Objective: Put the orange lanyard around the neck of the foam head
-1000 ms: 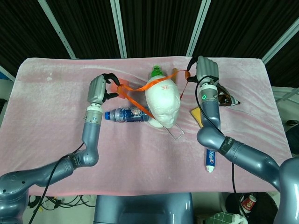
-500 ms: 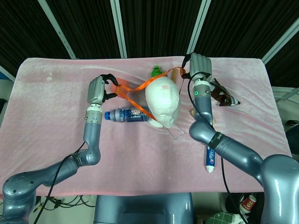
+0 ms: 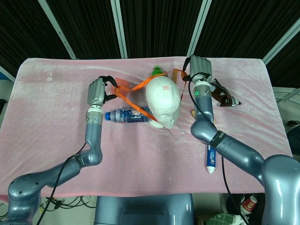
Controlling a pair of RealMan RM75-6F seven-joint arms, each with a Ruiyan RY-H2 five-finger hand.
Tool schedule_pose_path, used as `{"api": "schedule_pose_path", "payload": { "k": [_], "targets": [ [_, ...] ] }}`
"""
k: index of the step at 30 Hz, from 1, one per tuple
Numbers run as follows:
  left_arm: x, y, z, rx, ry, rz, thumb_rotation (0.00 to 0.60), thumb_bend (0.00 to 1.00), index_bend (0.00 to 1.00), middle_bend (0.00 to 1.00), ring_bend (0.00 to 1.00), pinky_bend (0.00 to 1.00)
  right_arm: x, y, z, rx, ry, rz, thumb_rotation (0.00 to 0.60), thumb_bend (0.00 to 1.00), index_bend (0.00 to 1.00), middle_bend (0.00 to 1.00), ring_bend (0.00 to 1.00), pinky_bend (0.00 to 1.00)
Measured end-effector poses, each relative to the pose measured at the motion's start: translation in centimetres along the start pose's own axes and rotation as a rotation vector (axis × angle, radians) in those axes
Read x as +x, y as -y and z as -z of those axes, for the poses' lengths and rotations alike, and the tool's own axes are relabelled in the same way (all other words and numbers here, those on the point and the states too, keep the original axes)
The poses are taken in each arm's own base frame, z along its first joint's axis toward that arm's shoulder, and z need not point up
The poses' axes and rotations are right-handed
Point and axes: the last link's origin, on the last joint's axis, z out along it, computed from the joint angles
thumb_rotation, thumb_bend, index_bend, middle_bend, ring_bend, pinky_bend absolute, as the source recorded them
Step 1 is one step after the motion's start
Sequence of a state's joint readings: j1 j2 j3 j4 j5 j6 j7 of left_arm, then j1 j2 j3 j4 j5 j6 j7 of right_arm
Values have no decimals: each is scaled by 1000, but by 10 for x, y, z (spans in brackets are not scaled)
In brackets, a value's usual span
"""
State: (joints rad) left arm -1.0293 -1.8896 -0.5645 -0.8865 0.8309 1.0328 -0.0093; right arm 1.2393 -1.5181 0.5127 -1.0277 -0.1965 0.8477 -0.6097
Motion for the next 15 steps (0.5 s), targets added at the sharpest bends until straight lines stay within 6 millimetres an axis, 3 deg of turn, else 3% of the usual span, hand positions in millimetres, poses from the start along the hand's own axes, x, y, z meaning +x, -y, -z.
{"api": "schedule_pose_path", "payload": {
  "k": [2, 4, 7, 13, 15],
  "targets": [
    [1, 1, -1, 5, -11, -1, 600, 368, 588, 486, 258, 362, 1, -1, -2, 2, -7, -3, 600, 463, 711, 272, 321, 220],
    [1, 4, -1, 13, -17, -11, 600, 319, 564, 463, 238, 349, 0, -2, -3, 4, -7, -2, 600, 383, 547, 244, 300, 210],
    [-1, 7, -2, 28, -6, -22, 600, 194, 440, 387, 175, 301, -1, -4, -3, -3, 5, 7, 600, 277, 376, 204, 280, 197],
    [-5, 10, -1, 50, 38, -84, 600, 74, 168, 244, 53, 191, -1, -8, -2, -23, 37, 47, 600, 225, 286, 173, 257, 180],
    [-7, 9, 0, 51, 68, -97, 600, 59, 135, 219, 30, 165, 0, -9, -1, -27, 45, 53, 600, 212, 277, 166, 249, 173]
  ]
}}
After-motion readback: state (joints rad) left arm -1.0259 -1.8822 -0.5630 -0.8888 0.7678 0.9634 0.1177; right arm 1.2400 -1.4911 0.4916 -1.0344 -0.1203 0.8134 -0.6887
